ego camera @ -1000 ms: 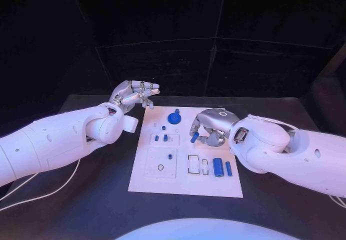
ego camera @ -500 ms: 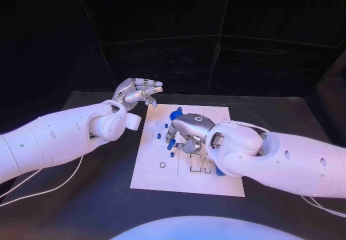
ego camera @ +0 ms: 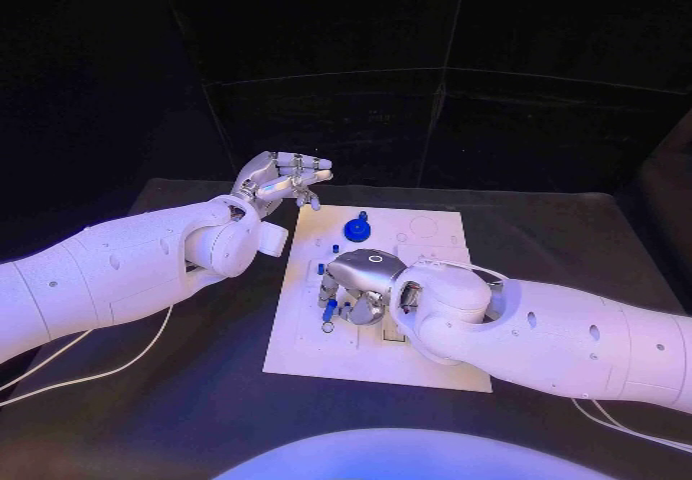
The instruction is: Assemble the parts on the task board
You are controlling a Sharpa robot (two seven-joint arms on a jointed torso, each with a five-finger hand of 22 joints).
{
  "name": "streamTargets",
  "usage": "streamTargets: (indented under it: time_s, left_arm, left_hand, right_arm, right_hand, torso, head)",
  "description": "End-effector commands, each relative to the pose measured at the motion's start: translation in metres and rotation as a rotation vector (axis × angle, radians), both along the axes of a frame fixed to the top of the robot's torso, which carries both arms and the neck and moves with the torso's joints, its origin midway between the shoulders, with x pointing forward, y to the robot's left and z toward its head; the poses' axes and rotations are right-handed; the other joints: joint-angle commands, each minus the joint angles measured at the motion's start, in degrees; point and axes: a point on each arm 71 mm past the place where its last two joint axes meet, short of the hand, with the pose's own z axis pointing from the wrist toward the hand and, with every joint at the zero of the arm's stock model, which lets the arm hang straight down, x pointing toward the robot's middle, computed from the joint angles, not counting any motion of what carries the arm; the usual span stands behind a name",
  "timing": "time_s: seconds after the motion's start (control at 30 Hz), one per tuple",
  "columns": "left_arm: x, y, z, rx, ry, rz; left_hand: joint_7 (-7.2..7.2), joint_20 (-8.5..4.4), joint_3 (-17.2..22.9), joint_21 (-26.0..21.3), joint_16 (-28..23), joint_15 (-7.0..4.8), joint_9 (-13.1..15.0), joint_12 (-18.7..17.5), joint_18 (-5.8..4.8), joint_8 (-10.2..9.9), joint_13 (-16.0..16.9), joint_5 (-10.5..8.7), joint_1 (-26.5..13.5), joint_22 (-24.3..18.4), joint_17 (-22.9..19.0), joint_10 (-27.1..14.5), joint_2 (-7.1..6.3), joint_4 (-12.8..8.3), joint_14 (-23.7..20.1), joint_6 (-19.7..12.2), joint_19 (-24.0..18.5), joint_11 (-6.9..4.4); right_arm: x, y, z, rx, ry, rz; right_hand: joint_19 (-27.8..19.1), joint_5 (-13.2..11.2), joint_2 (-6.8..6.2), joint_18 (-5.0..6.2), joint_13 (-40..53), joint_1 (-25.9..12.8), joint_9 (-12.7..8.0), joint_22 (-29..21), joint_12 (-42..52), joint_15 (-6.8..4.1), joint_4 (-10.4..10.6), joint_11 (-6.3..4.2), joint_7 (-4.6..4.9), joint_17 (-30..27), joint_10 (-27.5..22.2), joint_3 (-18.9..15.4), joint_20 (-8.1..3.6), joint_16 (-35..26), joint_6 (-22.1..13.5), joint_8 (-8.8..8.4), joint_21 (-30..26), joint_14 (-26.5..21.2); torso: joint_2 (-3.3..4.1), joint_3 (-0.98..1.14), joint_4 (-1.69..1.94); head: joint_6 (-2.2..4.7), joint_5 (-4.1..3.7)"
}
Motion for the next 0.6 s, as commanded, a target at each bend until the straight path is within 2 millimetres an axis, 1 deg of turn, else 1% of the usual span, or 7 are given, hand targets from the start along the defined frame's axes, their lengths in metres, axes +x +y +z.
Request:
streamTargets:
  time_s: [0.03,0.13,0.2,0.3,0.43,0.6]
  left_arm:
    - [0.0003,-0.0018,0.0021,-0.009,-0.008,-0.009]
    - [0.0004,-0.0019,0.0021,-0.01,-0.008,-0.009]
    - [0.0004,-0.0019,0.0021,-0.01,-0.008,-0.009]
    - [0.0005,-0.0017,0.0021,-0.009,-0.008,-0.008]
    - [0.0006,-0.0016,0.002,-0.009,-0.008,-0.008]
    - [0.0007,-0.002,0.0019,-0.009,-0.008,-0.008]
  left_hand:
    - [0.05,0.18,-0.2,-0.4,-0.1,0.05,-0.1,0.4,0.73,0.2,-0.1,-0.29,-0.1,-0.1,-0.1,-0.4,0.02,0.0,-0.3,-0.3,-0.3,-0.12]
    - [0.05,0.18,-0.2,-0.4,-0.1,0.05,-0.1,0.4,0.73,0.2,-0.1,-0.29,-0.1,-0.1,-0.1,-0.4,0.02,0.0,-0.3,-0.3,-0.3,-0.12]
    - [0.05,0.18,-0.2,-0.4,-0.1,0.05,-0.1,0.4,0.73,0.2,-0.1,-0.29,-0.1,-0.1,-0.1,-0.4,0.02,0.0,-0.3,-0.3,-0.3,-0.12]
    - [0.05,0.18,-0.2,-0.4,-0.1,0.05,-0.1,0.4,0.73,0.2,-0.1,-0.29,-0.1,-0.1,-0.1,-0.4,0.02,0.0,-0.3,-0.3,-0.3,-0.12]
    - [0.05,0.18,-0.2,-0.4,-0.1,0.05,-0.1,0.4,0.73,0.2,-0.1,-0.29,-0.1,-0.1,-0.1,-0.4,0.02,0.0,-0.3,-0.3,-0.3,-0.12]
    - [0.05,0.18,-0.2,-0.4,-0.1,0.05,-0.1,0.4,0.73,0.2,-0.1,-0.29,-0.1,-0.1,-0.1,-0.4,0.02,0.0,-0.3,-0.3,-0.3,-0.12]
  right_arm:
    - [-0.0006,0.0032,-0.0036,-0.018,0.005,0.031]
    - [-0.0006,0.0048,-0.0058,-0.025,0.007,0.035]
    - [-0.0006,0.0054,-0.0068,-0.029,0.009,0.037]
    - [-0.0012,0.0062,-0.0076,-0.034,0.011,0.04]
    - [-0.0016,0.0071,-0.0086,-0.043,0.013,0.044]
    - [-0.0017,0.0075,-0.0102,-0.061,0.015,0.047]
  right_hand:
    - [-0.4,0.3,0.32,-0.73,0.0,-0.4,0.0,-0.1,0.3,-0.13,-0.1,-2.14,0.19,-0.1,2.1,0.4,-0.09,0.2,0.0,-0.38,0.0,2.1]
    - [-0.4,0.3,0.32,-0.73,0.0,-0.4,0.0,-0.1,0.3,-0.13,-0.1,-2.14,0.19,-0.1,2.1,0.4,-0.09,0.2,0.0,-0.38,0.0,2.1]
    - [-0.4,0.3,0.32,-0.73,0.0,-0.4,0.0,-0.1,0.3,-0.13,-0.1,-2.14,0.19,-0.1,2.1,0.4,-0.09,0.2,0.0,-0.38,0.0,2.1]
    - [-0.4,0.3,0.32,-0.73,0.0,-0.4,0.0,-0.1,0.3,-0.13,-0.1,-2.14,0.19,-0.1,2.1,0.4,-0.09,0.2,0.0,-0.38,0.0,2.1]
    - [-0.4,0.4,0.35,-0.72,0.0,-0.5,0.0,-0.1,0.3,-0.12,-0.1,-2.13,0.2,-0.1,2.1,0.4,-0.08,0.2,0.0,-0.4,0.0,2.1]
    - [-0.4,0.4,0.35,-0.72,0.0,-0.5,0.0,-0.1,0.3,-0.12,-0.1,-2.13,0.2,-0.1,2.1,0.4,-0.08,0.2,0.0,-0.4,0.0,2.1]
  torso:
    - [-0.03,0.03,-0.04]
    - [-0.03,0.07,-0.06]
    - [-0.03,0.02,-0.01]
    - [-0.03,-0.02,-0.03]
    - [-0.02,0.03,-0.09]
    - [-0.02,0.03,-0.04]
  head:
    - [0.01,0.06]
    - [0.0,0.12]
    - [-0.07,0.04]
    - [-0.12,-0.03]
    - [-0.13,-0.03]
    - [-0.17,-0.05]
